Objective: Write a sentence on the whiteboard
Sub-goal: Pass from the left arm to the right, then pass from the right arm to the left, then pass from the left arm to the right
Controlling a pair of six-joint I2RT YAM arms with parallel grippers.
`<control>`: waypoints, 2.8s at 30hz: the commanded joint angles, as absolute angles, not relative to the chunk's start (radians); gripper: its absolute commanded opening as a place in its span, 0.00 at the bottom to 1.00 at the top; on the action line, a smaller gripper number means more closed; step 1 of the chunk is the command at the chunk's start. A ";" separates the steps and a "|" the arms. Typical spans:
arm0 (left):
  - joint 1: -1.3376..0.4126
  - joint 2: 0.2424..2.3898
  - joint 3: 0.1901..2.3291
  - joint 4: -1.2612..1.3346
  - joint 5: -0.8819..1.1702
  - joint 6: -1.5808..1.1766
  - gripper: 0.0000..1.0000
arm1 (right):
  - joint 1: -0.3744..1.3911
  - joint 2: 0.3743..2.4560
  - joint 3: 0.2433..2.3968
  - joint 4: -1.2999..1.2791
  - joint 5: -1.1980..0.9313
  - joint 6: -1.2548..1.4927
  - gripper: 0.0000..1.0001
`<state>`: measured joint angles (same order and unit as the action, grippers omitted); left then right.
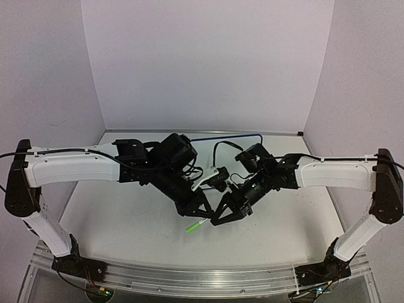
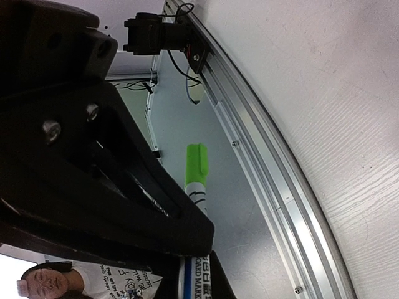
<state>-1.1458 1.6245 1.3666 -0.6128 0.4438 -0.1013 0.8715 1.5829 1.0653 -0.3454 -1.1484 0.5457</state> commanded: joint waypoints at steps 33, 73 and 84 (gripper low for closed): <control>-1.155 1.502 1.271 -0.655 0.247 -0.064 0.66 | 0.750 1.482 1.039 -0.244 -1.134 0.443 0.00; -1.157 1.588 1.326 -0.623 0.384 0.001 0.00 | 0.750 1.493 1.037 -0.216 -1.141 0.457 0.59; -1.157 1.609 1.332 -0.649 0.403 0.032 0.00 | 0.750 1.495 1.047 -0.183 -1.153 0.485 0.68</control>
